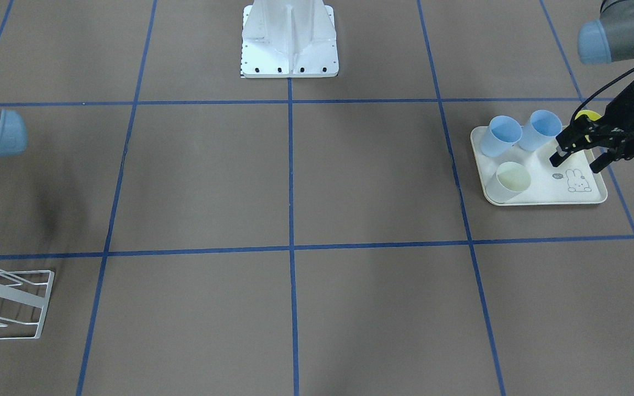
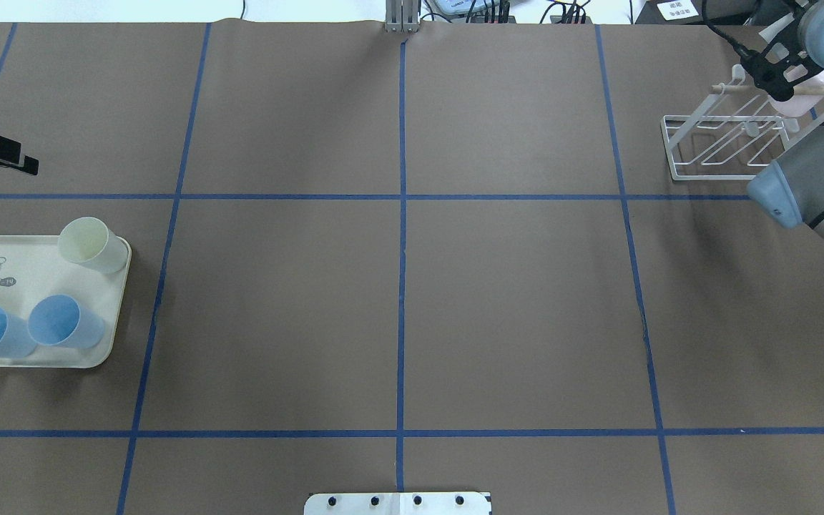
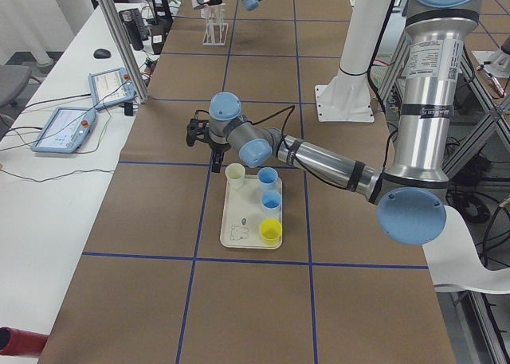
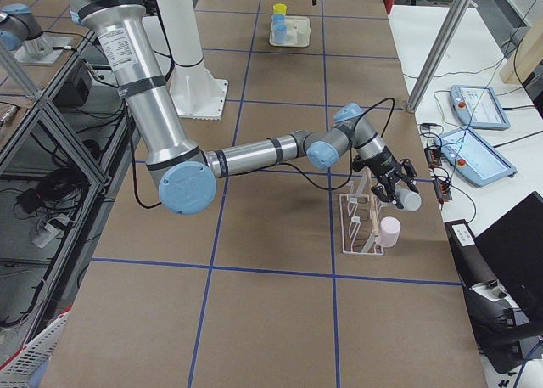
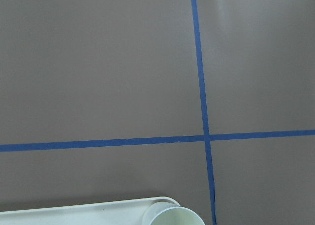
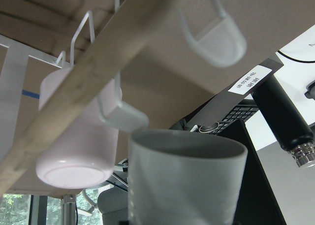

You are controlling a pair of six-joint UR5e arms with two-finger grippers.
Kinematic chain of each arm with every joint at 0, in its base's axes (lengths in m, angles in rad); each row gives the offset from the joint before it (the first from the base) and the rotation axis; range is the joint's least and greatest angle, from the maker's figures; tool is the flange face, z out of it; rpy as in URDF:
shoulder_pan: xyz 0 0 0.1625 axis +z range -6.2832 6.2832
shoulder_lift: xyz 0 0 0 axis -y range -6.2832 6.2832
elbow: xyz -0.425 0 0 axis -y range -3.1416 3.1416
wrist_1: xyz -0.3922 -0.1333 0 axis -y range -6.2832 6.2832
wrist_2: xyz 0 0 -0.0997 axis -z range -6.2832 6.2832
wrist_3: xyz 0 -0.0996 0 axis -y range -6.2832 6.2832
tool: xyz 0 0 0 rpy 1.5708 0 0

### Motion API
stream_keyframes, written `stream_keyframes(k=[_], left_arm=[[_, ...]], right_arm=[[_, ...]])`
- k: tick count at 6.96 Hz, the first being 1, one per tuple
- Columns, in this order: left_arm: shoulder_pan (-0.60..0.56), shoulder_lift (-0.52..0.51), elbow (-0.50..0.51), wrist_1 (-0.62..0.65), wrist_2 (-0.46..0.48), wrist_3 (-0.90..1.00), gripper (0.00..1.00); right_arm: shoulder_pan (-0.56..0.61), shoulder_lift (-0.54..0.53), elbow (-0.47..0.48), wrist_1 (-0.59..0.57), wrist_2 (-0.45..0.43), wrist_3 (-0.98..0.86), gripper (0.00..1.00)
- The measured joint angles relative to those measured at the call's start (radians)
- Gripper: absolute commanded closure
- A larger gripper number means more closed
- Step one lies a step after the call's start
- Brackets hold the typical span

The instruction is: Transfer IKEA cup to right arm and place on rack

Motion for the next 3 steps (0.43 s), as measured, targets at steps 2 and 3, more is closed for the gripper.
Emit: stream_keyframes(k=[2,3], left_arm=[[0.000,0.000,0.000,0.000,0.000,0.000,0.00],[0.000,0.000,0.001,-0.001,-0.001,0.000,0.00]], right_arm=[[-0.012,-0.013,0.004,0.001,-0.017,0.011,0.78],[-0.022,-0.017,0.005,0.001,-0.031,0.017,0.78]])
